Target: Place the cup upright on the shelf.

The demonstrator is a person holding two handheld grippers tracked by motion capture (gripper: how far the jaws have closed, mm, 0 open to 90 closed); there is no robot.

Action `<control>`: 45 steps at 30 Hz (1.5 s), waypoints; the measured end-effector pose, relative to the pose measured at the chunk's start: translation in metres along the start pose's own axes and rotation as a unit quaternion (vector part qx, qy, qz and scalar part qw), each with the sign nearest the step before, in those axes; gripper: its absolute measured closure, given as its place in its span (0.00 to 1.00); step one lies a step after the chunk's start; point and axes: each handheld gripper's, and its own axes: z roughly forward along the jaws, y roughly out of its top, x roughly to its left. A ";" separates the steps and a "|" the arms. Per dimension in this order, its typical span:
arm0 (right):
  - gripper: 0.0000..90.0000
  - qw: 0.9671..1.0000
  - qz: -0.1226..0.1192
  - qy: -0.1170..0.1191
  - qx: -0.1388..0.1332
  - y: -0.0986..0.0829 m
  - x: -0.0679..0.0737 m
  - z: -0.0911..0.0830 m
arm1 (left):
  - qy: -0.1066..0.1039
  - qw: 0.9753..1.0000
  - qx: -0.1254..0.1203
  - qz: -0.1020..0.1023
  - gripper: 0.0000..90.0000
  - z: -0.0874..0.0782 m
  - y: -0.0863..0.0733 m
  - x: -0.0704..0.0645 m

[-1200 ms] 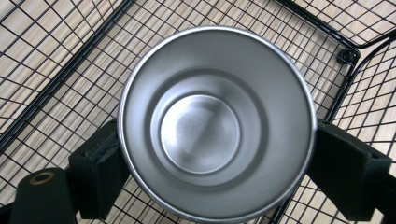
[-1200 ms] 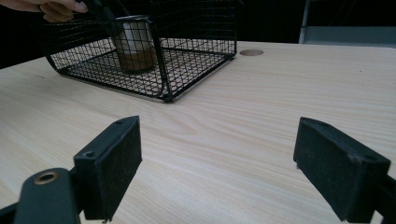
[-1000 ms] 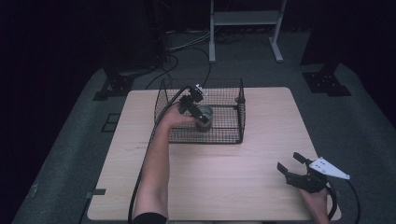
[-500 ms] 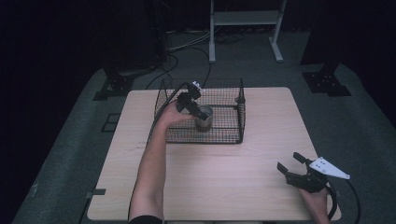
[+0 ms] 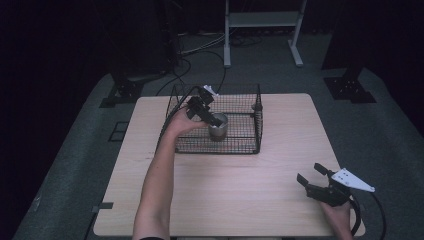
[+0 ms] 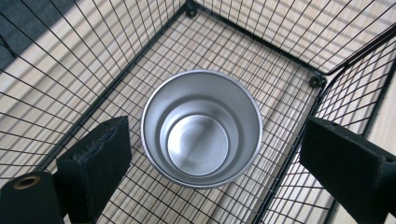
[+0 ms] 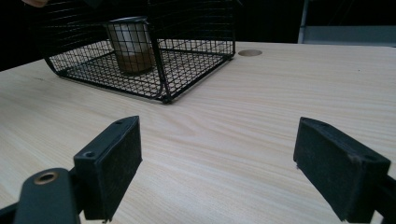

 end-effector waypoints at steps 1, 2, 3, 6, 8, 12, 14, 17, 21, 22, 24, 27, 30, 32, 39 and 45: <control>0.16 1.000 0.000 -0.001 0.000 0.000 0.000 0.000 | 0.001 1.000 -0.002 0.000 0.09 -0.002 0.000 -0.001; 0.16 1.000 0.000 -0.001 0.000 0.000 0.000 0.000 | 0.001 1.000 -0.005 0.002 0.09 -0.004 0.001 -0.003; 0.16 1.000 0.000 -0.001 0.000 0.000 0.000 0.000 | 0.001 1.000 -0.006 0.005 0.09 -0.006 0.001 -0.004; 0.16 1.000 -0.001 -0.002 0.000 0.000 0.000 0.000 | -0.001 1.000 -0.015 0.010 0.09 -0.011 0.002 -0.010; 0.16 1.000 -0.002 -0.002 0.000 0.000 0.000 0.000 | -0.002 1.000 -0.021 0.015 0.09 -0.014 0.003 -0.013; 0.16 1.000 -0.004 -0.004 0.000 0.000 0.001 0.000 | -0.003 0.999 -0.028 0.020 0.09 -0.019 0.002 -0.019; 0.16 1.000 -0.005 -0.004 0.001 0.000 0.001 0.000 | -0.004 0.999 -0.033 0.022 0.09 -0.022 0.000 -0.021; 0.16 1.000 -0.005 -0.004 0.003 0.000 0.001 0.000 | -0.002 0.999 -0.041 0.020 0.09 -0.027 -0.004 -0.023; 0.16 1.000 -0.004 -0.006 0.004 0.000 0.001 0.001 | -0.003 0.999 -0.051 0.019 0.09 -0.033 -0.009 -0.024; 0.16 1.000 -0.004 -0.006 0.004 0.000 0.001 0.001 | -0.003 0.998 -0.054 0.020 0.09 -0.035 -0.010 -0.025; 0.16 1.000 -0.003 -0.007 0.004 0.000 0.001 0.001 | -0.004 0.998 -0.057 0.017 0.09 -0.037 -0.012 -0.025; 0.16 1.000 -0.002 -0.007 0.004 0.000 0.001 0.001 | -0.003 0.998 -0.065 0.017 0.09 -0.042 -0.018 -0.026; 0.16 1.000 -0.002 -0.007 0.004 0.000 0.001 0.001 | -0.002 0.998 -0.068 0.017 0.09 -0.044 -0.021 -0.027; 0.16 1.000 -0.003 -0.007 0.004 0.000 0.001 0.001 | -0.002 0.997 -0.071 0.016 0.09 -0.045 -0.023 -0.028; 0.16 1.000 -0.004 -0.007 0.004 0.000 0.001 0.001 | 0.002 0.997 -0.076 0.025 0.09 -0.051 -0.026 -0.035; 0.16 1.000 -0.005 -0.008 0.004 0.000 0.001 0.001 | 0.003 0.996 -0.082 0.030 0.09 -0.056 -0.031 -0.041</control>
